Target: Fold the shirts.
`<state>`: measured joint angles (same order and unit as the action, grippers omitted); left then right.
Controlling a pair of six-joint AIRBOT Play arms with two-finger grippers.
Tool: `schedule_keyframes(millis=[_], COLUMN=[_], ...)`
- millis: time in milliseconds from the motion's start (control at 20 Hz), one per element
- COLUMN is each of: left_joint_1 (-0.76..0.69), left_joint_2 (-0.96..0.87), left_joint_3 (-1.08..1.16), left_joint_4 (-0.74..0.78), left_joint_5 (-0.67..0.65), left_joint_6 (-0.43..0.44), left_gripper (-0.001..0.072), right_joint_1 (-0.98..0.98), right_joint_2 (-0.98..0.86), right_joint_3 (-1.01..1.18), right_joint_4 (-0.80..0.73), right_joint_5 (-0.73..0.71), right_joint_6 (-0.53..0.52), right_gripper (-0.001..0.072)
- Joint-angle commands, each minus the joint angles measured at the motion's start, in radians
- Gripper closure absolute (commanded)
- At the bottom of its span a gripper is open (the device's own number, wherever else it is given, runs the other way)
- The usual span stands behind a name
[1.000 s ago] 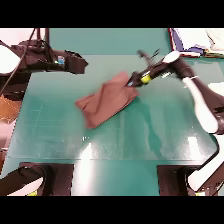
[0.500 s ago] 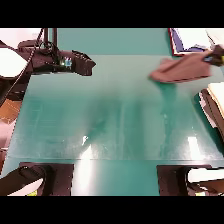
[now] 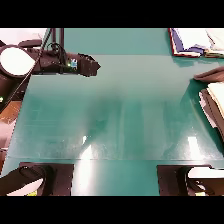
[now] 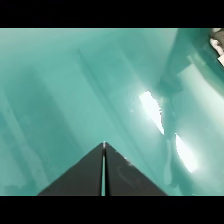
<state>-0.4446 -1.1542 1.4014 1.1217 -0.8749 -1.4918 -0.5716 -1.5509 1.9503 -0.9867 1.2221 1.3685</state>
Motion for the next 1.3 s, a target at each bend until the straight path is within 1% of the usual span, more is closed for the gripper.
schedule_keyframes(millis=[0,100,200,450,500,750,950,1000,1100,1150,1200,1250], left_joint_1=[0.0,0.0,0.0,0.0,0.0,0.0,0.0,0.0,0.0,0.0,0.0,0.0], left_joint_2=[-0.016,-0.016,-0.016,-0.016,-0.016,-0.016,-0.016,-0.016,-0.016,-0.016,-0.016,-0.016], left_joint_3=[0.0,0.0,0.0,0.0,0.0,0.0,0.0,0.0,0.0,0.0,0.0,0.0], left_joint_4=[-0.023,-0.022,-0.018,-0.004,-0.004,-0.004,-0.005,-0.005,-0.005,-0.005,-0.005,-0.006], left_joint_5=[0.0,0.0,0.0,0.0,0.0,-0.001,-0.002,-0.003,-0.009,-0.008,-0.008,-0.008], left_joint_6=[0.0,0.008,0.008,0.014,0.031,0.035,0.053,0.053,0.053,0.053,0.053,0.053], left_gripper=[0.0686,0.0686,0.0686,0.0686,0.0686,0.0686,0.0686,0.0686,0.0685,0.0685,0.0685,0.0685], right_joint_1=[-0.011,-0.027,-0.048,-0.158,-0.185,-0.316,-0.413,-0.438,-0.473,-0.476,-0.468,-0.449], right_joint_2=[0.003,0.039,0.096,0.227,0.251,0.377,0.454,0.465,0.481,0.481,0.481,0.481], right_joint_3=[0.135,0.128,0.048,-0.11,-0.142,-0.355,-0.524,-0.561,-0.62,-0.627,-0.626,-0.615], right_joint_4=[-0.002,-0.004,-0.011,-0.016,-0.052,-0.333,-0.433,-0.432,-0.427,-0.413,-0.383,-0.315], right_joint_5=[0.019,0.027,0.032,0.1,0.119,0.195,0.198,0.196,0.185,0.185,0.178,0.163], right_joint_6=[-0.019,-0.019,-0.042,-0.101,-0.103,-0.102,-0.103,-0.103,-0.102,-0.101,-0.101,-0.101], right_gripper=[0.0696,0.0696,0.0696,0.0695,0.0696,0.0695,0.0692,0.0646,0.0149,0.0049,0.0048,0.0048])
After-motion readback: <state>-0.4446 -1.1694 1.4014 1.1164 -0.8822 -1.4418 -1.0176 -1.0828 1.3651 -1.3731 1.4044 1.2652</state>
